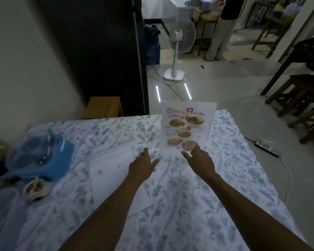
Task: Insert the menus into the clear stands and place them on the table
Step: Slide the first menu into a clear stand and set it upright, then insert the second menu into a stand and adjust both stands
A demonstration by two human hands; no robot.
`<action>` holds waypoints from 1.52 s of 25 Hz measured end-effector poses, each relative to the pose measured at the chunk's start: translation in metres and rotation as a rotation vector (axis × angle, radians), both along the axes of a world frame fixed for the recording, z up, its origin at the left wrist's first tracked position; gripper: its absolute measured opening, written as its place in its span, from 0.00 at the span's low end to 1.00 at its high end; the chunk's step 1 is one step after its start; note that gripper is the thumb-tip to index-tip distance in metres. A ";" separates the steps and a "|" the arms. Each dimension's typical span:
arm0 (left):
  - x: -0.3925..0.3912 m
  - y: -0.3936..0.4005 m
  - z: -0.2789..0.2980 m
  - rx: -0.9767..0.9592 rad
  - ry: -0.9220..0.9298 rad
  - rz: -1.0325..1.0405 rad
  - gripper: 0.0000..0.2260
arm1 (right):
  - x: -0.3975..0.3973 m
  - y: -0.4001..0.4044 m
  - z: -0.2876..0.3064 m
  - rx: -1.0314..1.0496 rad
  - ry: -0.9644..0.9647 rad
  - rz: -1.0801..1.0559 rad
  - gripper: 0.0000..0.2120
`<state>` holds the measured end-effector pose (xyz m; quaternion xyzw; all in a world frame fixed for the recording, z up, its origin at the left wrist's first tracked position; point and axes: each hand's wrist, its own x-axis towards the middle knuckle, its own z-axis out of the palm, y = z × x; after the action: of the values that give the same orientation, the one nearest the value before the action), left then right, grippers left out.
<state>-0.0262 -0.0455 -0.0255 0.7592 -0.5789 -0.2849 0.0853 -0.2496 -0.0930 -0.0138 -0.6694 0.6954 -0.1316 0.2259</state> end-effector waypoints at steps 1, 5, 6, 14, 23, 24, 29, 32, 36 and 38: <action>0.012 0.013 0.002 0.001 -0.005 -0.001 0.37 | 0.017 0.011 0.004 0.005 -0.002 0.023 0.26; 0.077 0.082 0.002 0.002 -0.034 0.054 0.34 | 0.097 0.062 0.003 0.027 -0.022 0.113 0.26; 0.093 0.098 -0.002 0.016 -0.047 0.075 0.34 | 0.114 0.073 -0.001 0.045 -0.028 0.139 0.27; 0.155 0.163 -0.050 0.258 -0.039 0.234 0.36 | 0.163 0.121 -0.073 0.330 -0.054 0.131 0.33; 0.171 0.189 -0.058 -0.091 0.230 0.357 0.16 | 0.146 0.131 -0.061 0.446 -0.477 -0.097 0.15; 0.177 0.191 -0.053 -0.140 0.273 0.393 0.15 | 0.141 0.133 -0.057 0.428 -0.514 -0.104 0.13; 0.205 0.198 -0.006 -0.236 0.327 0.321 0.15 | 0.134 0.136 -0.006 0.332 -0.708 -0.135 0.13; 0.216 0.205 0.020 -0.294 0.380 0.235 0.15 | 0.125 0.140 0.025 0.279 -0.714 -0.014 0.11; 0.209 0.216 0.047 -0.382 0.394 0.175 0.09 | 0.107 0.144 0.053 0.160 -0.601 0.124 0.09; 0.212 0.211 0.062 -0.420 0.421 0.120 0.04 | 0.101 0.141 0.069 0.094 -0.566 0.215 0.07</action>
<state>0.1861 0.1658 0.0365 0.6821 -0.5487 -0.3046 0.3753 -0.1486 0.0477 0.0547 -0.6646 0.5354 -0.2562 0.4540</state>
